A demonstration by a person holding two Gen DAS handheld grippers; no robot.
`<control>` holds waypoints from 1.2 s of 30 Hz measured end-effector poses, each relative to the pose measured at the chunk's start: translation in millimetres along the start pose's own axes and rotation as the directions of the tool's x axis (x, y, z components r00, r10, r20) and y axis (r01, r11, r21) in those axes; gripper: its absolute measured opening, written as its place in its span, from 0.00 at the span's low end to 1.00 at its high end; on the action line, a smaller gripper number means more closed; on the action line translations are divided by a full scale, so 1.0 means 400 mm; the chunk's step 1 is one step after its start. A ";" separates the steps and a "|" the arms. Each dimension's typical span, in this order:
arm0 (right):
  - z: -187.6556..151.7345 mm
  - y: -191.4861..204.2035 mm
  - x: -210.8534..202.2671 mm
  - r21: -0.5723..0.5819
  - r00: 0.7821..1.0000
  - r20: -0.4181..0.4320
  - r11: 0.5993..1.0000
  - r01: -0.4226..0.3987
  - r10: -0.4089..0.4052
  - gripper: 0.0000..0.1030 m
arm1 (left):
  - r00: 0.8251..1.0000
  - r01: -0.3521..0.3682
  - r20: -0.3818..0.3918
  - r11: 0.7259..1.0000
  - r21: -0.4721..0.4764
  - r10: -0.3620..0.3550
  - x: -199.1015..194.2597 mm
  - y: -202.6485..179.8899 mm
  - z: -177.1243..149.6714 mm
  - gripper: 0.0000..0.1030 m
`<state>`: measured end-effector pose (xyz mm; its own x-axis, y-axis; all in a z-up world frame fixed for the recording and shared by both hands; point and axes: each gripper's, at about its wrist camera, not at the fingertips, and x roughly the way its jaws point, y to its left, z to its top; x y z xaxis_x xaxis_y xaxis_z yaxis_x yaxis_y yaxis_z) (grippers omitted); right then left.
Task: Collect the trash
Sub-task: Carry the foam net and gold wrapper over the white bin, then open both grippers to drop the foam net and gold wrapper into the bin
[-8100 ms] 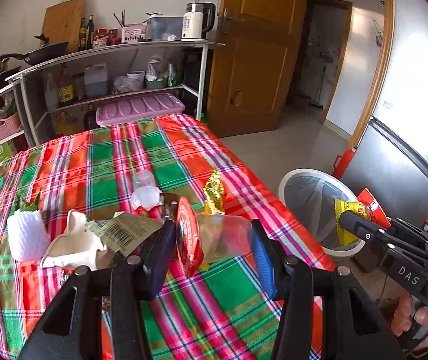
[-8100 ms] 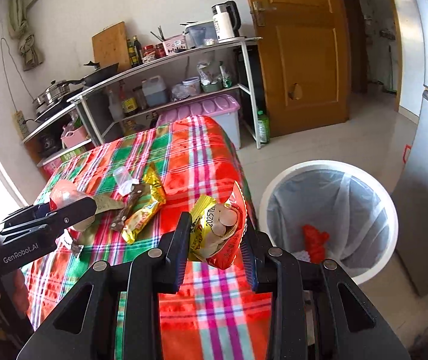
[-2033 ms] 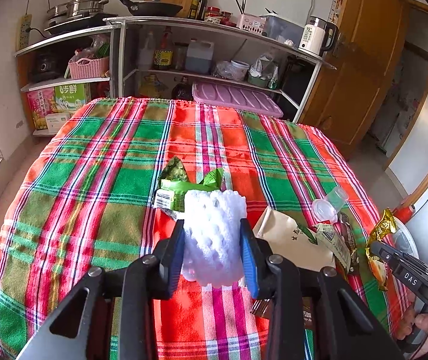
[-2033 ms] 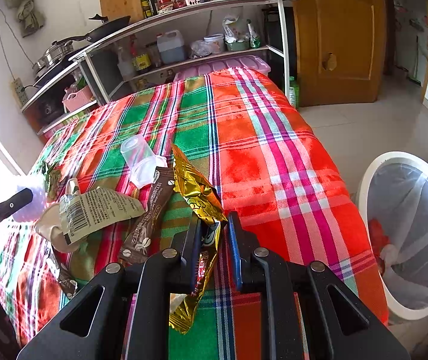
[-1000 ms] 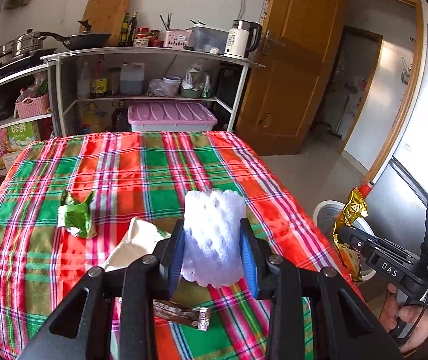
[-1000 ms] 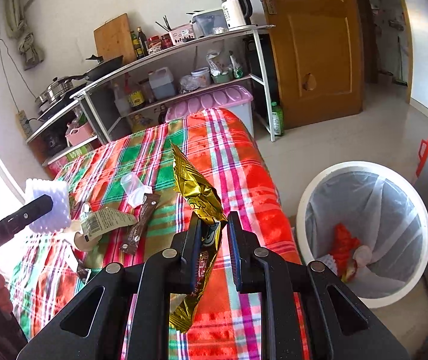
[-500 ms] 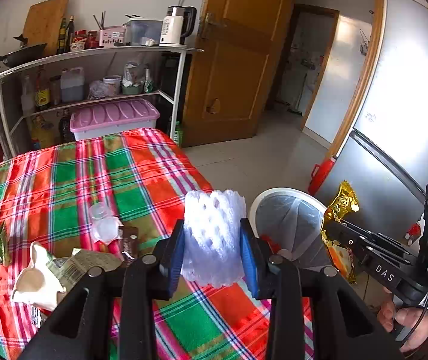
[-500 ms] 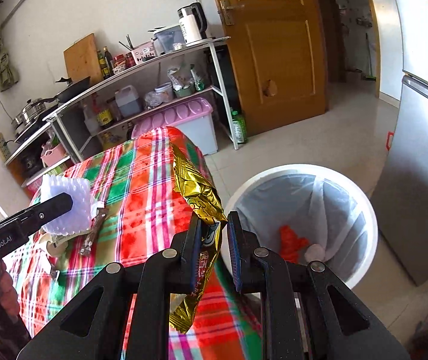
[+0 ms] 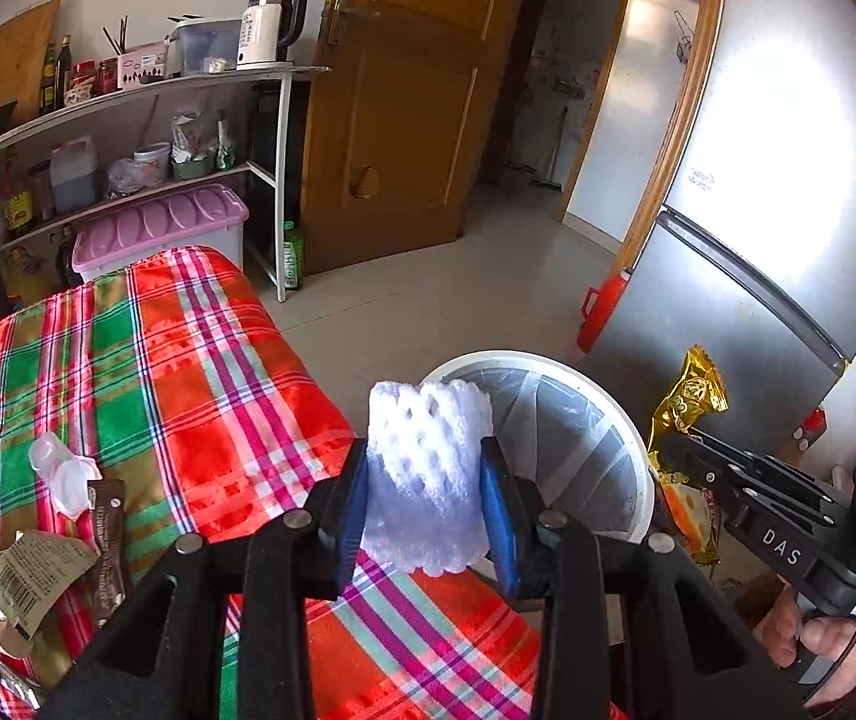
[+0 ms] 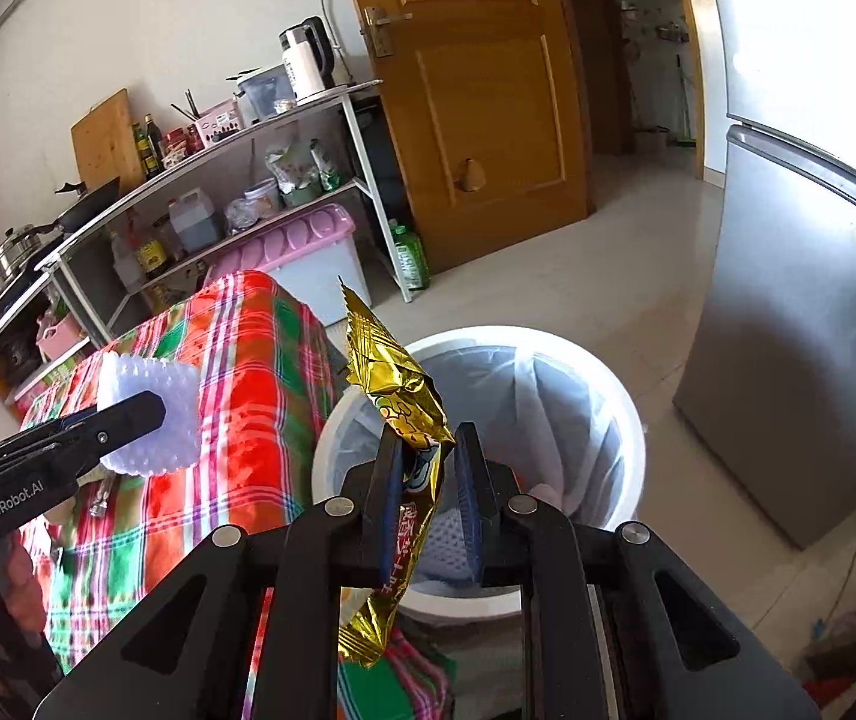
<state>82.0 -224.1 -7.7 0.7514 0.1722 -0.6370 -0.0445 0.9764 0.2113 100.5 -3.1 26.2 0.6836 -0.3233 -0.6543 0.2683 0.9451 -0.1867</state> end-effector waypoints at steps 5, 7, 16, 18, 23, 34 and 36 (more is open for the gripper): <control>-0.006 -0.042 0.029 0.009 0.999 -0.032 1.000 0.019 -0.018 0.17 | 0.999 -0.031 -0.010 0.999 0.036 0.032 0.041 -0.049 -0.001 0.37; -0.007 -0.056 0.046 0.008 0.998 -0.048 0.999 0.032 -0.031 0.17 | 0.999 -0.026 -0.029 0.999 0.044 0.027 0.061 -0.064 -0.002 0.37; -0.024 -0.108 0.126 0.001 0.991 -0.118 0.998 0.064 -0.063 0.17 | 0.996 -0.052 -0.065 0.996 0.074 0.057 0.125 -0.107 -0.013 0.38; -0.028 -0.123 0.137 0.008 0.989 -0.131 0.997 0.073 -0.071 0.17 | 0.996 -0.056 -0.071 0.996 0.071 0.061 0.134 -0.107 -0.014 0.38; -0.030 -0.141 0.163 0.012 0.984 -0.159 0.997 0.080 -0.077 0.18 | 0.995 -0.063 -0.078 0.996 0.064 0.068 0.146 -0.103 -0.012 0.46; -0.034 -0.139 0.163 0.028 0.985 -0.156 0.997 0.077 -0.072 0.46 | 0.994 -0.066 -0.089 0.997 0.044 0.069 0.149 -0.089 -0.014 0.65; -0.033 -0.136 0.159 0.030 0.985 -0.153 0.996 0.080 -0.074 0.47 | 0.994 -0.065 -0.087 0.997 0.043 0.069 0.142 -0.088 -0.018 0.65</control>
<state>123.7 -264.5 -69.7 0.6428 0.1169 -0.7570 0.0357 0.9826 0.1820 125.2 -54.4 -9.6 0.6389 -0.2522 -0.7268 0.2520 0.9612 -0.1121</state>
